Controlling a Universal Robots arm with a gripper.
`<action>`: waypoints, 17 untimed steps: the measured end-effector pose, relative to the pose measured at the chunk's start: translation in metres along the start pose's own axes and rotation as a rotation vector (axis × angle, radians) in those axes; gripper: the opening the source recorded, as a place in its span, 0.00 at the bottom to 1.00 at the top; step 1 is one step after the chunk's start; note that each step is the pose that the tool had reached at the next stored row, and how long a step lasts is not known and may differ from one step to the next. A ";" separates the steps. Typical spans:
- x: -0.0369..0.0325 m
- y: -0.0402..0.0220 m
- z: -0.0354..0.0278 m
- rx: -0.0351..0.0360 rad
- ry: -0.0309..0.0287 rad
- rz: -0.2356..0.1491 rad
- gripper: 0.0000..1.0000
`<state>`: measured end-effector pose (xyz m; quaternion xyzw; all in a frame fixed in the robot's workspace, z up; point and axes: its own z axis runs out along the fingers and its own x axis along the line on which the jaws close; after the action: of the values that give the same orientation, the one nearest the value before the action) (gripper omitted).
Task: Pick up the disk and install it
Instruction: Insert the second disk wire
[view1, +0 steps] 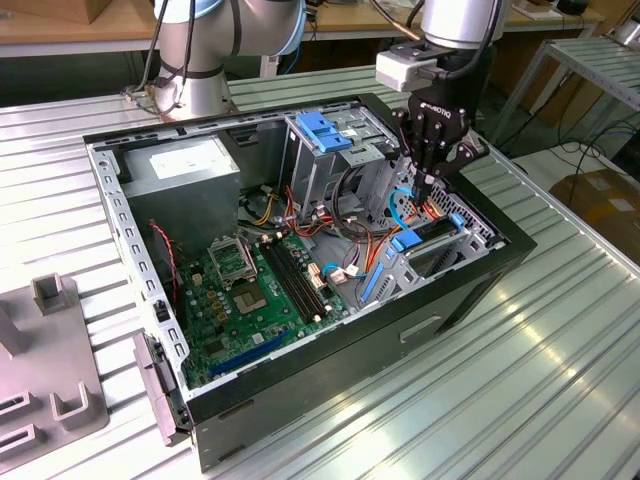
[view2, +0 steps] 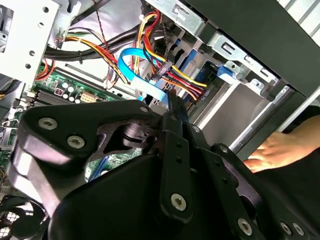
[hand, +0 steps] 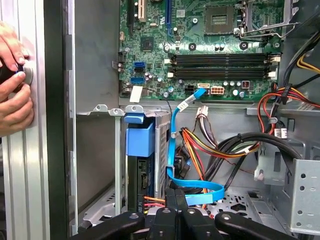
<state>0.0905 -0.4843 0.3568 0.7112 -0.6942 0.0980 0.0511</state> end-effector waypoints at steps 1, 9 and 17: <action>0.0000 0.0000 0.0002 0.0000 -0.0003 0.000 0.10; -0.0001 0.0000 0.0003 0.0002 -0.0003 0.000 0.18; 0.0003 0.0001 0.0007 0.0004 -0.0006 0.000 0.25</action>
<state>0.0905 -0.4848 0.3561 0.7112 -0.6942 0.0979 0.0508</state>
